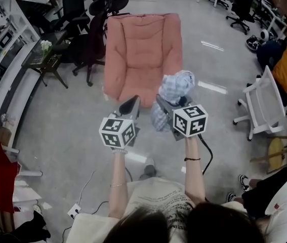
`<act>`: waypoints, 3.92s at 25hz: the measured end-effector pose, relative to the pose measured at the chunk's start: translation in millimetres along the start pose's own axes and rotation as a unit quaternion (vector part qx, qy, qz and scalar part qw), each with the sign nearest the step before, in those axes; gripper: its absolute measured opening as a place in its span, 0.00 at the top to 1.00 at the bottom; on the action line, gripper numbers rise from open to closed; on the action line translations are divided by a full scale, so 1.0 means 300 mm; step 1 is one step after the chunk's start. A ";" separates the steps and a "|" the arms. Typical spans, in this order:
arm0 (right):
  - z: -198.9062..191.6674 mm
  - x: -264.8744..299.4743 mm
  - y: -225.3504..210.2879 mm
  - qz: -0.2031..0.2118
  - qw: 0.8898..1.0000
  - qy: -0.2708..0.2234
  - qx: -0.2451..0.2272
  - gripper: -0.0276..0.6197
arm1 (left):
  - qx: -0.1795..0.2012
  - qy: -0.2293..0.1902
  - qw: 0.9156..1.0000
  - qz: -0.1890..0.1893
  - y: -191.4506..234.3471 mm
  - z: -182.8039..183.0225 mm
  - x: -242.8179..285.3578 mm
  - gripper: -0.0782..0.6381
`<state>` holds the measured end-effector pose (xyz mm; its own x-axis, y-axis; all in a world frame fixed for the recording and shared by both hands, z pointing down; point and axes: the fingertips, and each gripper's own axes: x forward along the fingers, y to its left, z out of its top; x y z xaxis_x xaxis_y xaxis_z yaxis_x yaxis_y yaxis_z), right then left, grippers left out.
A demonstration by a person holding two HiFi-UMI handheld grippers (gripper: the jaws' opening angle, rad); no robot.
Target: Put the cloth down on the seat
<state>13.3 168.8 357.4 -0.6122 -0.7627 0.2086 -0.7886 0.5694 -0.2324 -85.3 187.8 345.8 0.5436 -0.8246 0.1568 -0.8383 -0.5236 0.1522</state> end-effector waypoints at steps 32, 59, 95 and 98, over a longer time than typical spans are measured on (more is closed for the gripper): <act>-0.028 0.255 -0.274 -0.081 0.996 0.029 0.030 0.56 | -0.028 0.032 0.998 -0.055 0.219 -0.046 0.356 0.88; 0.148 0.672 -0.743 -0.048 0.997 0.061 0.026 0.56 | -0.035 0.030 0.998 -0.039 0.406 0.085 0.947 0.88; 0.006 1.245 -0.988 -0.103 0.981 0.131 0.103 0.56 | -0.062 0.144 0.983 -0.098 0.869 -0.104 1.367 0.88; -0.021 1.271 -1.014 -0.115 0.978 0.141 0.107 0.56 | -0.065 0.158 0.979 -0.108 0.896 -0.133 1.395 0.88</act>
<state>19.4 -293.3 513.6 -0.4360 -0.7307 0.5254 -0.8954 0.2933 -0.3350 -81.5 -289.4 491.4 0.7110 -0.5798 0.3979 -0.7010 -0.6294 0.3353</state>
